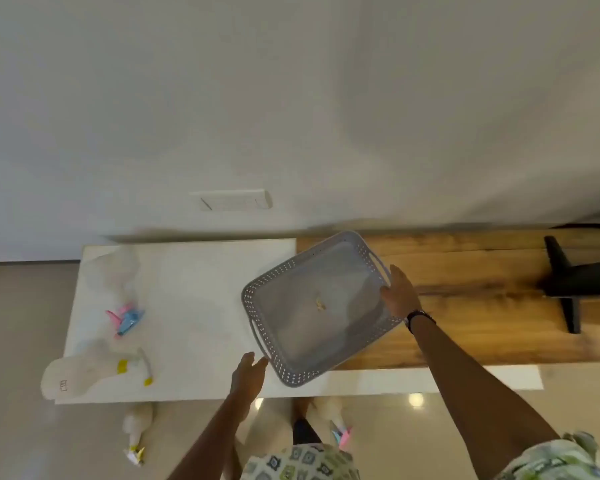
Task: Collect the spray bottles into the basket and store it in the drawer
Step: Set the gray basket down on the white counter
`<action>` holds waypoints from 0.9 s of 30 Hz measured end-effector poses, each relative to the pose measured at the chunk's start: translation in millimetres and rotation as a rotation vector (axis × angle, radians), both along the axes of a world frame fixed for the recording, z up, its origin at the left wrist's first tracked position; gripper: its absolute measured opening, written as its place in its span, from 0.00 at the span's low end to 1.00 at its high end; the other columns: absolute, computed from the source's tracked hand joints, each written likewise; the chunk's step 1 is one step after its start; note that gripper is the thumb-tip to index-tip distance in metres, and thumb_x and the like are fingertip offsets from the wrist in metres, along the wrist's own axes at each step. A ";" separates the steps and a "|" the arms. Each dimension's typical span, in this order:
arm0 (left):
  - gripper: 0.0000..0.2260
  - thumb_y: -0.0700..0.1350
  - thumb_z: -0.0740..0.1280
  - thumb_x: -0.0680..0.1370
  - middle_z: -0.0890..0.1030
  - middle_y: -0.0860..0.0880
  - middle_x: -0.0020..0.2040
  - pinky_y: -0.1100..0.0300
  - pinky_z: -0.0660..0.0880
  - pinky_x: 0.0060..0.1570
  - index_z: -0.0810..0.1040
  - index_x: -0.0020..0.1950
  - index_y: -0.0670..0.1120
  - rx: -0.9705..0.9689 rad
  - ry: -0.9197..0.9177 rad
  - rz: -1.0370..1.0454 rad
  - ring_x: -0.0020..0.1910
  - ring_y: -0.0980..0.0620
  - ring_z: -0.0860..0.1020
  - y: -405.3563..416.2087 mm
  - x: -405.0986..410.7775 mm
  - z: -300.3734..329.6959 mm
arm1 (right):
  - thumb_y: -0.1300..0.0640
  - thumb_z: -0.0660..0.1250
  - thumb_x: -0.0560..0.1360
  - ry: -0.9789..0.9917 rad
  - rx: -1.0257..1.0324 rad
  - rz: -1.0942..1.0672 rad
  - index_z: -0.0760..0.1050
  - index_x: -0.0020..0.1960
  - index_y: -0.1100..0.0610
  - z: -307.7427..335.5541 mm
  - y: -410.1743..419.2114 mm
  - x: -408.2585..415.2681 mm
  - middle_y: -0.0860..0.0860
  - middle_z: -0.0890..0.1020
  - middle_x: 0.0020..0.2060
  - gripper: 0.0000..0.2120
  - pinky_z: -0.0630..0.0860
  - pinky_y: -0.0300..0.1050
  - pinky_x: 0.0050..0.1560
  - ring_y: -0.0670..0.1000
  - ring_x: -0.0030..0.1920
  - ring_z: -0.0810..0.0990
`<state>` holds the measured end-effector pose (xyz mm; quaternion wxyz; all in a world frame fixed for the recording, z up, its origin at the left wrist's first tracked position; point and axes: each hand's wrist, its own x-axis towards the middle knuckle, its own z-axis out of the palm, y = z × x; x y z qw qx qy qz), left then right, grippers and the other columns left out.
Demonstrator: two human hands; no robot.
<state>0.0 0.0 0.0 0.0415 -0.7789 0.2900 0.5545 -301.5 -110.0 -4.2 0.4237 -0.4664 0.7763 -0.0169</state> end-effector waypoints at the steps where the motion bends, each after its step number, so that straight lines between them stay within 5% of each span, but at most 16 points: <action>1: 0.23 0.48 0.57 0.81 0.61 0.44 0.76 0.55 0.60 0.71 0.58 0.75 0.41 0.009 0.002 0.034 0.74 0.45 0.63 -2.3 -0.6 -6.3 | 0.64 0.57 0.79 0.011 0.003 -0.007 0.52 0.76 0.63 -3.6 -4.4 -0.9 0.59 0.60 0.75 0.27 0.71 0.53 0.58 0.62 0.69 0.67; 4: 0.23 0.46 0.61 0.80 0.67 0.41 0.73 0.51 0.66 0.68 0.60 0.74 0.42 0.028 0.058 0.238 0.69 0.42 0.69 -10.1 -3.1 -20.0 | 0.63 0.57 0.80 0.010 0.030 -0.002 0.52 0.76 0.63 -13.4 -15.1 -4.4 0.59 0.61 0.74 0.27 0.70 0.55 0.62 0.61 0.70 0.66; 8: 0.16 0.42 0.63 0.79 0.75 0.41 0.61 0.53 0.72 0.55 0.68 0.65 0.40 0.047 0.098 0.400 0.54 0.45 0.74 -23.0 -5.3 -35.1 | 0.65 0.56 0.79 -0.021 0.042 -0.025 0.62 0.70 0.64 -32.1 -21.4 -7.0 0.60 0.74 0.54 0.20 0.69 0.46 0.40 0.57 0.47 0.73; 12: 0.14 0.40 0.63 0.78 0.74 0.49 0.43 0.59 0.72 0.41 0.69 0.64 0.41 0.044 0.114 0.530 0.41 0.51 0.73 -28.2 -3.1 -39.5 | 0.67 0.56 0.78 -0.024 0.007 -0.099 0.67 0.66 0.65 -42.7 -20.0 -2.3 0.66 0.75 0.59 0.17 0.65 0.46 0.44 0.55 0.46 0.71; 15: 0.15 0.40 0.63 0.78 0.76 0.44 0.51 0.54 0.72 0.49 0.69 0.65 0.41 0.020 0.118 0.556 0.49 0.46 0.74 -22.1 5.0 -33.3 | 0.68 0.56 0.78 -0.037 -0.032 -0.146 0.70 0.62 0.65 -37.5 -11.7 7.7 0.64 0.76 0.54 0.14 0.65 0.45 0.42 0.57 0.47 0.72; 19: 0.16 0.41 0.62 0.79 0.76 0.40 0.61 0.50 0.72 0.61 0.69 0.66 0.41 -0.032 0.058 0.527 0.56 0.42 0.75 -12.7 28.4 -11.4 | 0.68 0.55 0.78 -0.027 -0.132 -0.155 0.70 0.44 0.63 -24.5 5.1 30.6 0.58 0.72 0.38 0.06 0.61 0.45 0.32 0.56 0.39 0.70; 27: 0.17 0.43 0.63 0.78 0.77 0.39 0.63 0.48 0.71 0.64 0.71 0.66 0.40 -0.137 -0.074 0.512 0.61 0.40 0.75 7.2 114.9 31.6 | 0.65 0.60 0.79 -0.072 -0.149 -0.172 0.77 0.53 0.66 3.4 57.2 110.8 0.63 0.82 0.46 0.09 0.68 0.46 0.39 0.61 0.44 0.79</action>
